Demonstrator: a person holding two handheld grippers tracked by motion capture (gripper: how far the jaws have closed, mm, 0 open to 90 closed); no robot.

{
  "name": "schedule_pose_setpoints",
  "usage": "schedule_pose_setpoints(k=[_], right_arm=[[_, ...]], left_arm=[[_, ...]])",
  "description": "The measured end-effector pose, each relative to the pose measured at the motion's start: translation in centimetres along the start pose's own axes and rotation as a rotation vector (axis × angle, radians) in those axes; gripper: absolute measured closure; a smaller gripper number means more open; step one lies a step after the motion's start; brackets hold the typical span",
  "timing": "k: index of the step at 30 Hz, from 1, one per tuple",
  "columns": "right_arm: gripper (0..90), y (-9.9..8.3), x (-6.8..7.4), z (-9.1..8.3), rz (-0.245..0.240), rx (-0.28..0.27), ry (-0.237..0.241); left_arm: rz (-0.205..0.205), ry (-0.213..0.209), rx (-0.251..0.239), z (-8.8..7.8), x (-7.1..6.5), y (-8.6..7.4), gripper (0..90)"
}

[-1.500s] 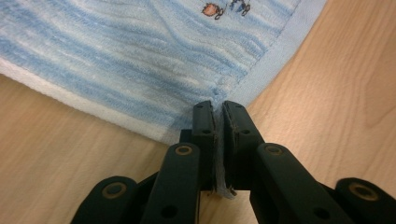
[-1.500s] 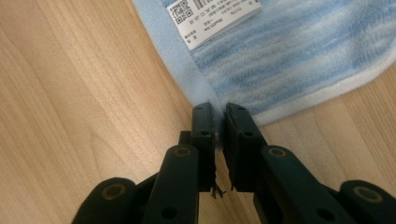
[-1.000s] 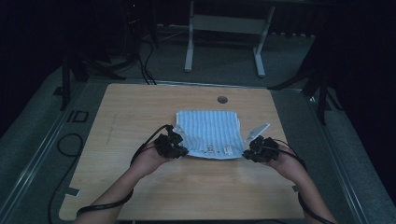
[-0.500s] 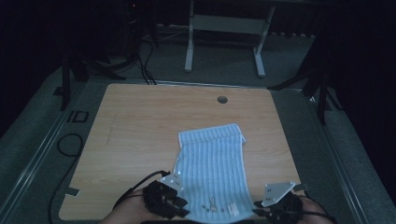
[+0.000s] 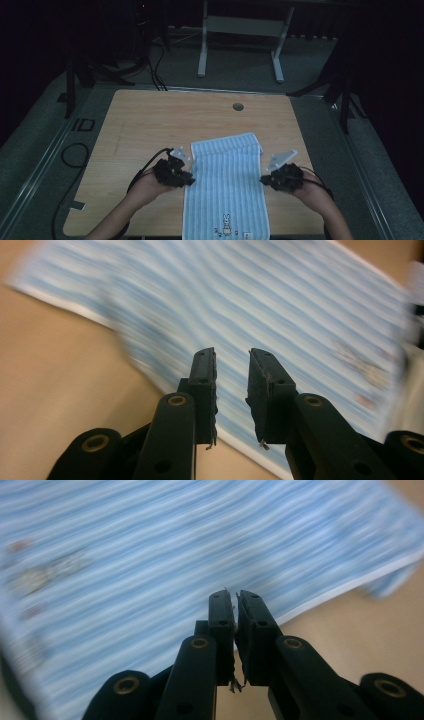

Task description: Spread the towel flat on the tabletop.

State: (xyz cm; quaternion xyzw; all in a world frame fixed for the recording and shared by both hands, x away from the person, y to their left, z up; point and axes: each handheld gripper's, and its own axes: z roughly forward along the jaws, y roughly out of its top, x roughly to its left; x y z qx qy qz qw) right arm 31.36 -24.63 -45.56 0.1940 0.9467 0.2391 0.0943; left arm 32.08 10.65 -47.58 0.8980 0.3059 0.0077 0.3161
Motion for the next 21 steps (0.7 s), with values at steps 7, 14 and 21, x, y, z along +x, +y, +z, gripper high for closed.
schedule_pose_setpoints(k=[7, 14, 21], right_arm=[[79.1, 4.8, -7.4, 3.1, 0.09, -0.011, -0.099], [62.8, 6.4, -13.3, 8.5, 0.225, 0.1, -0.162], [50.8, 5.6, -14.3, 11.9, 0.276, 0.179, -0.146]], left_arm=[[-0.085, 0.129, -0.009, 3.2, 5.7, 3.7, 61.4], [-0.132, 0.243, 0.052, 6.2, 9.3, 5.0, 54.4], [-0.123, 0.244, 0.096, 8.1, 9.5, 5.4, 43.5]])
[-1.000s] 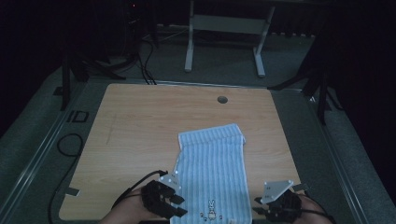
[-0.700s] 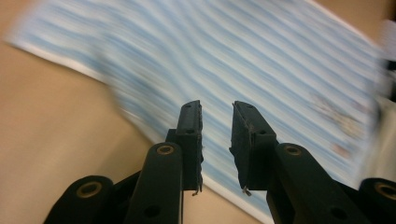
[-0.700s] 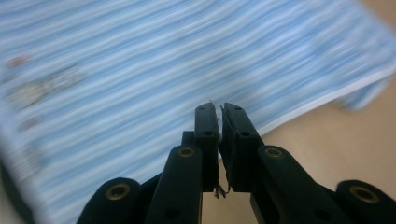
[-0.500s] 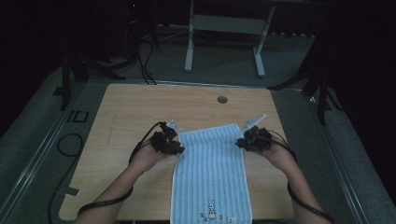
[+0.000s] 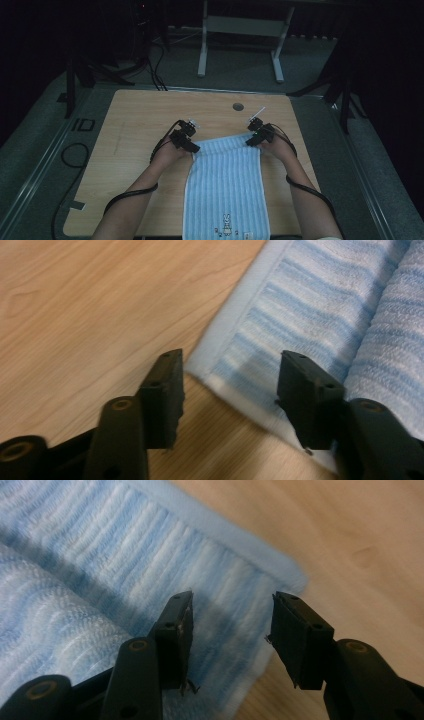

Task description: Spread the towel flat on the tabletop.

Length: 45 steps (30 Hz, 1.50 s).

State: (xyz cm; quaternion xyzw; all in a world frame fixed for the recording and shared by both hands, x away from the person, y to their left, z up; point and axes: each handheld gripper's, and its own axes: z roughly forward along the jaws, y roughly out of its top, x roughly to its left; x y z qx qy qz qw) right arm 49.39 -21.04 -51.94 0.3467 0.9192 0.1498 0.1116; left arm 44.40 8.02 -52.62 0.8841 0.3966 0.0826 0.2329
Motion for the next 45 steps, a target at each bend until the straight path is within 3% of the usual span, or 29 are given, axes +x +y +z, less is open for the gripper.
schedule_pose_setpoints(k=[4, 7, 10, 12, 14, 16, 17, 18, 19, 20, 21, 22, 23, 25, 26, 29, 31, 33, 34, 36, 37, 42, 43, 44, 45], right_arm=[[56.5, 0.0, 0.2, 0.2, 0.002, 0.024, 0.031], [68.0, -0.2, 0.4, 0.1, -0.003, 0.023, 0.049], [80.6, -0.4, 0.8, 0.0, -0.007, 0.009, 0.063], [86.5, -0.4, 1.1, 0.0, -0.017, 0.01, 0.046], [88.0, -0.3, 1.4, -0.4, -0.024, 0.024, 0.07], [88.1, 0.0, 1.3, -1.7, -0.031, -0.029, 0.076], [88.2, 0.4, 1.0, -2.8, -0.008, -0.076, 0.084], [88.2, 0.8, 0.5, -4.1, 0.007, -0.123, 0.083], [88.1, 1.5, 0.0, -5.3, 0.02, -0.154, 0.072], [86.6, 2.7, -0.9, -6.7, 0.032, -0.172, 0.028], [78.9, 3.6, -1.8, -7.7, 0.051, -0.191, -0.005], [72.1, 4.1, -2.3, -8.1, 0.076, -0.198, -0.006], [64.3, 4.6, -3.1, -8.6, 0.11, -0.198, -0.008], [61.1, 4.9, -3.5, -8.8, 0.123, -0.194, -0.021], [57.3, 5.0, -3.8, -9.0, 0.127, -0.187, -0.032], [56.8, 4.6, -3.6, -8.8, 0.122, -0.183, -0.029], [56.8, 3.5, -2.6, -7.5, 0.089, -0.154, -0.02], [56.8, 2.6, -1.8, -6.5, 0.07, -0.133, 0.001], [56.9, 2.3, -1.4, -6.2, 0.063, -0.127, 0.008], [56.9, 1.8, -0.8, -5.7, 0.048, -0.118, 0.014], [59.0, 0.7, 0.3, -4.9, 0.033, -0.12, 0.047], [59.5, -0.6, 2.1, -4.2, 0.001, -0.123, 0.064], [59.2, -1.7, 3.6, -3.5, -0.022, -0.124, 0.065], [58.9, -2.0, 3.8, -3.3, -0.025, -0.121, 0.065], [58.9, -2.2, 4.0, -3.0, -0.026, -0.115, 0.065]], left_arm=[[0.023, 0.0, 0.012, 0.7, -0.8, 0.4, 43.5], [0.049, 0.008, 0.017, 0.9, -1.3, 0.5, 45.1], [0.064, -0.023, -0.007, 0.9, -1.6, 0.3, 59.7], [0.063, -0.065, -0.003, 0.9, -1.8, 0.3, 79.8], [0.094, -0.049, -0.024, 0.3, -2.1, 0.5, 85.8], [0.079, -0.054, -0.088, -1.2, -1.6, 1.2, 86.2], [0.072, -0.048, -0.117, -2.2, -1.2, 1.8, 86.1], [0.066, -0.035, -0.142, -3.2, -0.8, 2.6, 86.1], [0.048, 0.014, -0.185, -4.8, -0.1, 4.0, 85.9], [0.015, 0.051, -0.224, -6.1, 0.6, 5.2, 82.5], [-0.014, 0.061, -0.242, -6.7, 1.1, 5.9, 70.2], [-0.041, 0.088, -0.25, -7.8, 1.7, 6.8, 61.3], [-0.046, 0.103, -0.249, -8.2, 2.0, 7.2, 57.3], [-0.043, 0.119, -0.24, -8.7, 2.3, 7.6, 51.3], [-0.049, 0.118, -0.234, -9.0, 2.8, 7.5, 50.8], [-0.057, 0.099, -0.224, -8.6, 2.9, 6.7, 49.2], [-0.075, 0.04, -0.188, -7.1, 2.8, 5.0, 49.3], [-0.061, 0.0, -0.16, -6.2, 2.3, 3.9, 49.3], [-0.042, -0.006, -0.155, -5.6, 1.7, 3.2, 49.3], [-0.042, -0.006, -0.155, -5.6, 1.7, 3.2, 49.4], [-0.03, -0.067, -0.142, -4.3, 0.3, 1.5, 49.8], [-0.002, -0.104, -0.125, -3.3, -1.1, 0.2, 49.7], [0.024, -0.107, -0.096, -2.5, -1.9, -0.4, 49.7], [0.047, -0.097, -0.067, -1.9, -2.3, -0.7, 49.6], [0.038, -0.107, -0.06, -1.5, -2.4, -0.9, 49.6]])
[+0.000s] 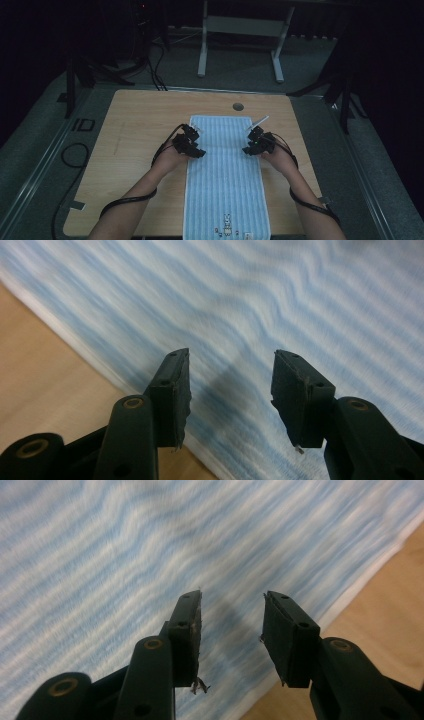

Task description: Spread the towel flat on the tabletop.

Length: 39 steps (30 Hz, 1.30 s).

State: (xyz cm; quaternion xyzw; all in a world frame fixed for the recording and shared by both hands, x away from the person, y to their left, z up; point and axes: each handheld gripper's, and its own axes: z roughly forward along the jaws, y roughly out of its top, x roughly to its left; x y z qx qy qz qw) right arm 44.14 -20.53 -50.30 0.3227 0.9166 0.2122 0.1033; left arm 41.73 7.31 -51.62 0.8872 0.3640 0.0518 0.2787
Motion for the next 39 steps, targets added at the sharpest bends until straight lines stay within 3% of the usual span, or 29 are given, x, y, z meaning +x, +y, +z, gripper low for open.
schedule_pose_setpoints(k=[6, 13, 18, 28, 31, 36, 39], right_arm=[[58.8, -0.6, -0.2, 2.0, 0.01, 0.069, -0.018], [57.9, -0.1, -1.3, 2.5, 0.035, 0.067, -0.007], [56.3, 0.4, -2.6, 2.9, 0.068, 0.07, 0.009], [54.6, 1.4, -3.2, 2.9, 0.062, 0.104, 0.006], [53.7, 1.3, -4.0, 1.6, 0.087, 0.08, -0.004], [51.0, 1.3, -5.6, 0.8, 0.151, 0.084, -0.018], [49.9, 1.2, -6.4, 0.7, 0.202, 0.078, -0.028]], left_arm=[[0.0, 0.013, 0.026, 1.7, 0.4, -0.5, 49.4], [-0.011, 0.029, 0.016, 2.1, 1.5, 0.2, 47.8], [-0.06, 0.026, 0.003, 2.3, 2.6, 0.7, 47.9], [-0.078, 0.051, 0.01, 2.0, 3.1, 1.1, 47.1], [-0.084, 0.069, 0.007, 1.2, 3.6, 0.9, 45.2], [-0.172, 0.093, 0.001, 0.2, 5.1, 0.5, 42.5], [-0.17, 0.112, 0.007, 0.2, 5.2, 0.5, 38.8]])
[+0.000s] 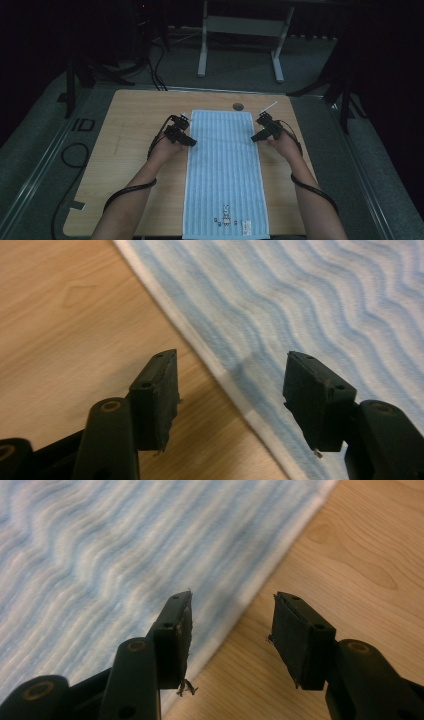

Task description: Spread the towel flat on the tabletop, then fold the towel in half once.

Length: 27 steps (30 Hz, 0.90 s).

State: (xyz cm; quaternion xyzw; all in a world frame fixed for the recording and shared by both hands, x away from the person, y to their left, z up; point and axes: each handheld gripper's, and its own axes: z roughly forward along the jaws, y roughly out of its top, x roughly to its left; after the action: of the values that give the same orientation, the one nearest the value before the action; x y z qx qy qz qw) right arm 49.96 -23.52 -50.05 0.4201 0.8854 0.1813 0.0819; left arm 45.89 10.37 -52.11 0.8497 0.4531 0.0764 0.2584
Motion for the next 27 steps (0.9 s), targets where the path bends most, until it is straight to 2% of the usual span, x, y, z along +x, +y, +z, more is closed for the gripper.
schedule_pose_setpoints(k=[2, 3, 4, 6, 7, 12, 17, 19, 22, 23, 24, 26, 27], right_arm=[[49.6, 0.0, -0.2, 0.1, 0.011, 0.002, 0.001], [49.7, -0.1, -0.6, 0.3, 0.024, 0.015, -0.008], [49.7, -0.1, -0.6, 0.3, 0.024, 0.015, -0.008], [49.7, -0.1, -0.8, 0.6, 0.029, 0.033, -0.017], [49.7, -0.2, -1.0, 0.9, 0.03, 0.045, -0.025], [50.3, -0.4, -1.4, 1.4, 0.048, 0.06, -0.018], [50.9, -0.4, -1.3, 1.7, 0.046, 0.072, -0.009], [53.2, -0.4, -1.3, 2.0, 0.052, 0.082, 0.008], [55.3, -0.3, -1.2, 2.0, 0.054, 0.083, 0.01], [55.9, -0.3, -1.2, 2.0, 0.05, 0.083, 0.01], [56.4, -0.3, -1.0, 2.1, 0.042, 0.083, 0.0], [63.9, -0.3, -0.7, 2.0, 0.028, 0.081, 0.002], [66.5, -0.2, -0.5, 2.0, 0.015, 0.083, 0.002]], left_arm=[[-0.011, 0.001, 0.002, 0.1, 0.3, 0.0, 37.9], [-0.03, -0.019, 0.008, 0.3, 0.5, 0.1, 37.9], [-0.03, -0.019, 0.008, 0.3, 0.5, 0.1, 37.9], [-0.028, -0.01, 0.015, 0.5, 0.7, 0.1, 38.0], [-0.026, 0.012, 0.022, 0.8, 0.8, 0.2, 38.0], [-0.047, 0.02, 0.01, 0.7, 1.3, 0.2, 39.9], [-0.049, 0.02, 0.021, 1.0, 1.5, 0.0, 42.8], [-0.038, 0.023, 0.022, 1.3, 1.4, 0.0, 44.0], [-0.029, 0.026, 0.025, 1.4, 1.2, 0.2, 44.2], [-0.015, 0.034, 0.025, 1.4, 1.1, 0.3, 44.7], [-0.013, 0.031, 0.019, 1.5, 0.9, 0.3, 48.0], [0.01, 0.037, 0.016, 1.6, 0.5, 0.4, 50.6], [0.023, 0.038, 0.015, 1.6, 0.3, 0.4, 54.9]])
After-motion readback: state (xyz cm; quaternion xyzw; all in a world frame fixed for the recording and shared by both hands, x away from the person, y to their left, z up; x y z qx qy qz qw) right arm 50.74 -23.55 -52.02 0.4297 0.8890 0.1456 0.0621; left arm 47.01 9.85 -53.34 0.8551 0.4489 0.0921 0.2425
